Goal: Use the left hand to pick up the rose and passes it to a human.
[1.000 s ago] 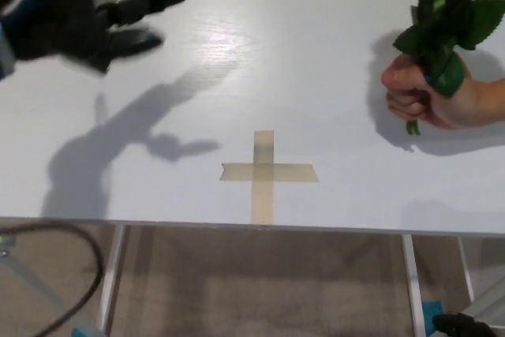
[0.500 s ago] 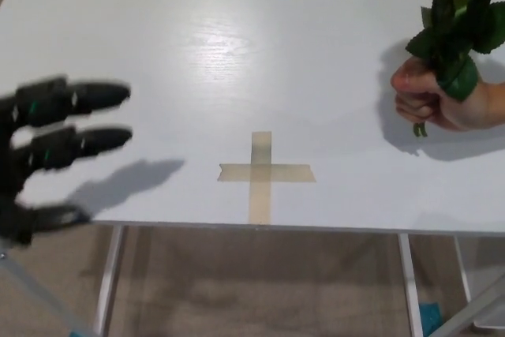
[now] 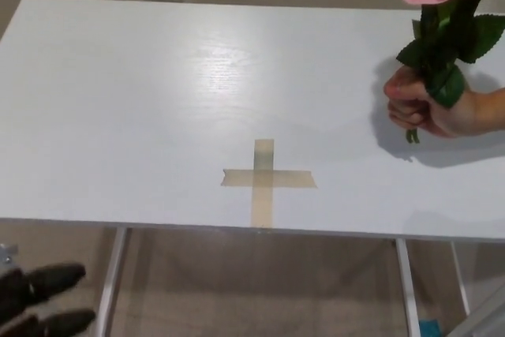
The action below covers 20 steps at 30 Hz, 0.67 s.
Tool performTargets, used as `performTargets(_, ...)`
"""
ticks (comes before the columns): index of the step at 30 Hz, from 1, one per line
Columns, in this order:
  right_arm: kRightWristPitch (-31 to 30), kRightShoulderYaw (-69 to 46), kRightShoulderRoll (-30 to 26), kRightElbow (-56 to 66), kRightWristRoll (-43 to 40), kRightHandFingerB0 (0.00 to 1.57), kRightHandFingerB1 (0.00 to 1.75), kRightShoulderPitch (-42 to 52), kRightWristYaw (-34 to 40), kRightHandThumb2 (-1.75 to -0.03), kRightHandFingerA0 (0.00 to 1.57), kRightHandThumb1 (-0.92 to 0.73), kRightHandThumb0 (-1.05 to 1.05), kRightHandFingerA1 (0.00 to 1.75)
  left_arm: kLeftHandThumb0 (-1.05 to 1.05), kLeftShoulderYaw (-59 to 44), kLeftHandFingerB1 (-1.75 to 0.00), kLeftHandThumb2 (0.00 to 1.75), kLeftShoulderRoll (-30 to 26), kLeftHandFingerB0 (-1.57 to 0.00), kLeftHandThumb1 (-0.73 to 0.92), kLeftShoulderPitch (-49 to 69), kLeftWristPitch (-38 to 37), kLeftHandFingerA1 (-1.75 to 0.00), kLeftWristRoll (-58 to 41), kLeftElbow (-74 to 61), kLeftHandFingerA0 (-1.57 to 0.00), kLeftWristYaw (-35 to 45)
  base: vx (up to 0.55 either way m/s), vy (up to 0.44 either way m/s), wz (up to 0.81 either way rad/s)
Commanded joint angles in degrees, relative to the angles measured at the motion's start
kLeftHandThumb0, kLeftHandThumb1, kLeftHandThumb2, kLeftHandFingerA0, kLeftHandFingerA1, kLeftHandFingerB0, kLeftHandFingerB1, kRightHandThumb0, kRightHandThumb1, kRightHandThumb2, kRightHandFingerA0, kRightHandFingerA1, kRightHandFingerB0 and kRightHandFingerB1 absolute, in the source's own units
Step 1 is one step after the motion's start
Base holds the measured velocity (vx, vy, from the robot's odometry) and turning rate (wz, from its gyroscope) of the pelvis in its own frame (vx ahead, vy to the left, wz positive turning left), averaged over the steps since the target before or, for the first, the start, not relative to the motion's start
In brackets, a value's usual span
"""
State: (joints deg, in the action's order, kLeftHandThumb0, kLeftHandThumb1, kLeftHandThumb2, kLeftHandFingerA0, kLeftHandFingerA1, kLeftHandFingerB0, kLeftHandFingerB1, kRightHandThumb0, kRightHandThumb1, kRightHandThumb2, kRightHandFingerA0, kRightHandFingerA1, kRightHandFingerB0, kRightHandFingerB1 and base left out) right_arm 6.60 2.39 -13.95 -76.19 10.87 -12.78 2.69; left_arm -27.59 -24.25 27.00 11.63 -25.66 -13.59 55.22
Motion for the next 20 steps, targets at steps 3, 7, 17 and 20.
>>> performTargets(3,0.3,0.6,1.3,-0.8,1.0,0.46,0.49,3.8,1.4,-0.81,0.63,-0.61,-0.39,0.56,-0.22,6.5,-0.5,0.84,5.0,-0.13,0.26,-6.9,-7.5,-0.52,18.8,31.7,-0.13,-26.9,0.0,0.0,0.0)
performTargets(7,0.8,0.4,1.8,-0.8,0.8,0.5,0.38,5.7,1.9,-0.61,0.7,-0.71,-0.31,0.45,-0.5,7.5,-0.39,0.65,5.0,-0.28,0.38,-19.2,-3.1,-0.42,20.4,52.0,-0.33,-39.7,0.0,0.0,0.0)
performTargets(17,2.1,-0.2,1.5,-0.6,0.2,0.5,0.38,8.4,1.6,-0.62,0.72,-0.71,-0.31,0.46,-0.65,18.7,-0.4,0.76,2.7,-0.21,0.46,-23.1,-9.5,-0.44,30.8,74.8,-0.31,-53.8,0.0,0.0,0.0)
performTargets(20,2.5,-0.2,0.8,-0.4,0.2,0.49,0.38,9.1,1.7,-0.61,0.73,-0.7,-0.31,0.46,-0.77,23.5,-0.38,0.84,0.5,-0.15,0.53,-20.8,-12.7,-0.44,34.6,74.7,-0.28,-53.4,0.0,0.0,0.0)
